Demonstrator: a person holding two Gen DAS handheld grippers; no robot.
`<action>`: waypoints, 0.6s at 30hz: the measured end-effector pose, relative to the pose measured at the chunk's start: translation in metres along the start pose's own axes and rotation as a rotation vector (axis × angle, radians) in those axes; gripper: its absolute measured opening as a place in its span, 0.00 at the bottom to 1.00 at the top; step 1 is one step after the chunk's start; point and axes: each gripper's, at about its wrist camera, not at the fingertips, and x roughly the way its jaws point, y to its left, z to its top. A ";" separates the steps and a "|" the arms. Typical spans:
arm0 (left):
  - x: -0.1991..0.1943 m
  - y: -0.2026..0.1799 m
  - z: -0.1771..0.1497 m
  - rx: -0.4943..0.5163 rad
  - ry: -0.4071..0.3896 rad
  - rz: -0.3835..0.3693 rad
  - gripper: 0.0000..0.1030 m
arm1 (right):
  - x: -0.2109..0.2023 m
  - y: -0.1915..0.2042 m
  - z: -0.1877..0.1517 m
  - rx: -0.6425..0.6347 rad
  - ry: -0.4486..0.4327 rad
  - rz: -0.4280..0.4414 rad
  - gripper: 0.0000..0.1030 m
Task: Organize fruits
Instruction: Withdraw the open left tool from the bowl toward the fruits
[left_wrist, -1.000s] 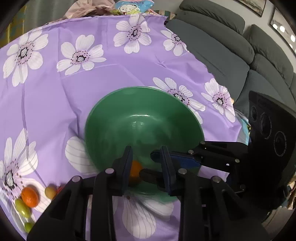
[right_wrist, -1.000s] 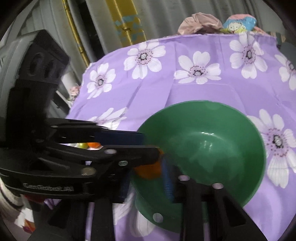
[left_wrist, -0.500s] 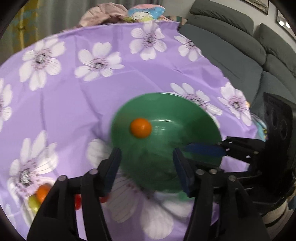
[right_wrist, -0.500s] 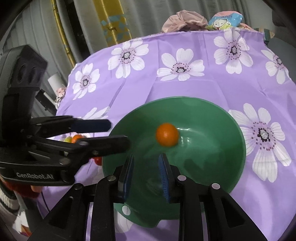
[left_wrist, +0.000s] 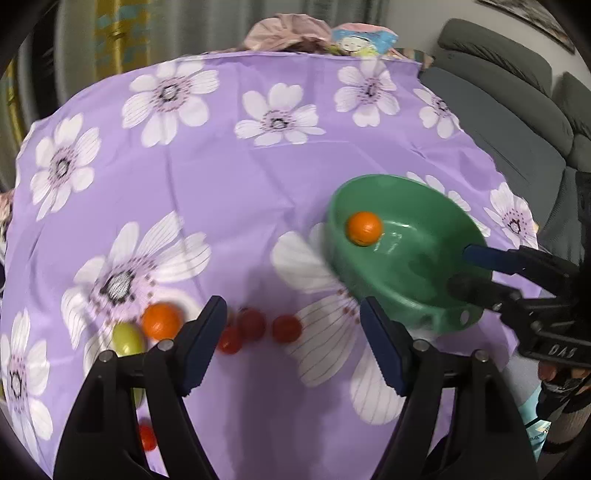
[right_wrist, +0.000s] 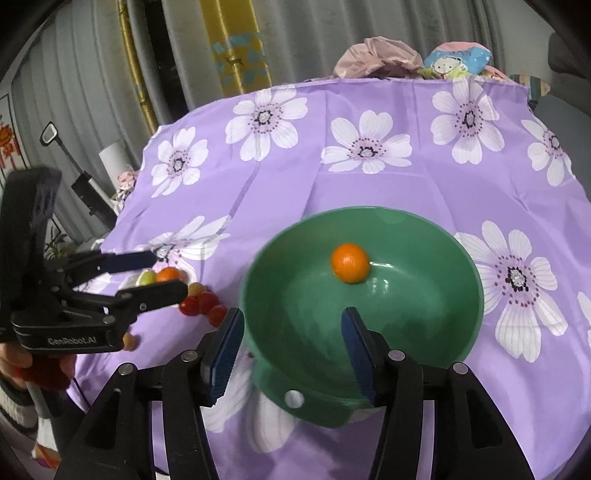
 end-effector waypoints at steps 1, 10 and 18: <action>-0.002 0.003 -0.004 -0.010 0.003 0.002 0.74 | 0.000 0.003 0.001 -0.005 0.000 0.007 0.54; -0.031 0.067 -0.043 -0.188 -0.012 0.079 0.74 | 0.010 0.045 -0.004 -0.098 0.030 0.098 0.62; -0.055 0.120 -0.083 -0.327 -0.015 0.149 0.74 | 0.027 0.073 -0.011 -0.139 0.086 0.138 0.62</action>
